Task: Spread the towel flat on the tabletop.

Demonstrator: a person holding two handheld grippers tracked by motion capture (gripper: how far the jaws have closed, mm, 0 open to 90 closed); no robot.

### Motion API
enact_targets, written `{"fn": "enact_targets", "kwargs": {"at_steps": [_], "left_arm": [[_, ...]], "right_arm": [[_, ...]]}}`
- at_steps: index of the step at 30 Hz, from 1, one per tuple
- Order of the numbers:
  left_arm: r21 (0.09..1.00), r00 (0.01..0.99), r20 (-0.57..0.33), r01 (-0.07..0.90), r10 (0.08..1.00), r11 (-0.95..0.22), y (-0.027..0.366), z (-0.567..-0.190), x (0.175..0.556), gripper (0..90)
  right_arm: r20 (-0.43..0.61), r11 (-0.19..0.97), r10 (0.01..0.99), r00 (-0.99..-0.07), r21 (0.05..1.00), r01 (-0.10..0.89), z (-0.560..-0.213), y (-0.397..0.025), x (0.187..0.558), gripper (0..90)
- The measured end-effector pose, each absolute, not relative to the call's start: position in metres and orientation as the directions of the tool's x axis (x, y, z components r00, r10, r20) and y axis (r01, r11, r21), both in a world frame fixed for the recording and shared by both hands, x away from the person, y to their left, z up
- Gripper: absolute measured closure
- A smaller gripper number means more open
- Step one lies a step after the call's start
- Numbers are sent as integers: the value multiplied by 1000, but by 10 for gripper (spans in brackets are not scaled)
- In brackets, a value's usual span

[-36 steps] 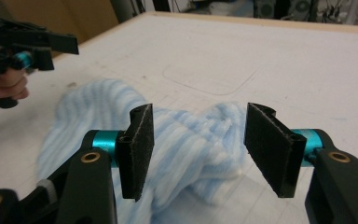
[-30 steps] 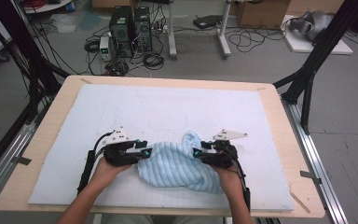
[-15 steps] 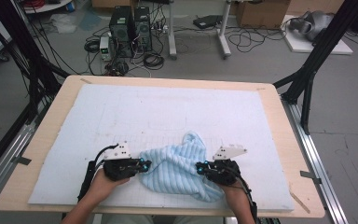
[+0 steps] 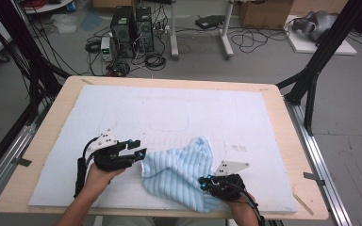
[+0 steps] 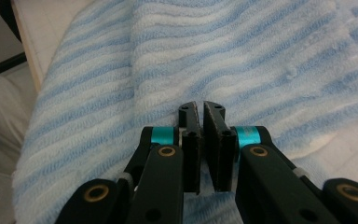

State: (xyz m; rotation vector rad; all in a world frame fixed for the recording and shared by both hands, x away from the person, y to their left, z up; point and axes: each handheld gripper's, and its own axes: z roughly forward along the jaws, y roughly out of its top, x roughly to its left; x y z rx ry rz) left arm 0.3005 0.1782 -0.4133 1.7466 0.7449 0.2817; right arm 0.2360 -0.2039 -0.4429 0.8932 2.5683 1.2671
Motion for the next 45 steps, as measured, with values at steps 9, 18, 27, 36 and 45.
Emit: {"fn": "enact_targets", "kwargs": {"at_steps": [9, 18, 27, 36, 45], "left_arm": [[907, 767, -173, 369, 618, -204, 154, -411, 331, 499], [891, 765, -197, 401, 613, -214, 142, -421, 338, 496], [893, 760, -188, 396, 623, -215, 148, -417, 336, 496], [906, 773, -204, 382, 601, -184, 130, -422, 337, 450], [855, 739, -208, 455, 641, -247, 104, -427, 357, 326]], "right_arm": [[162, 360, 623, -765, 809, 465, -426, -222, 243, 586], [91, 310, 815, -573, 766, 563, -430, -207, 311, 411], [-47, 414, 804, -592, 758, 503, -437, -204, 308, 855], [-52, 324, 885, -462, 782, 533, -444, -256, 287, 823], [38, 225, 885, -464, 837, 499, -437, -272, 280, 616]]}}
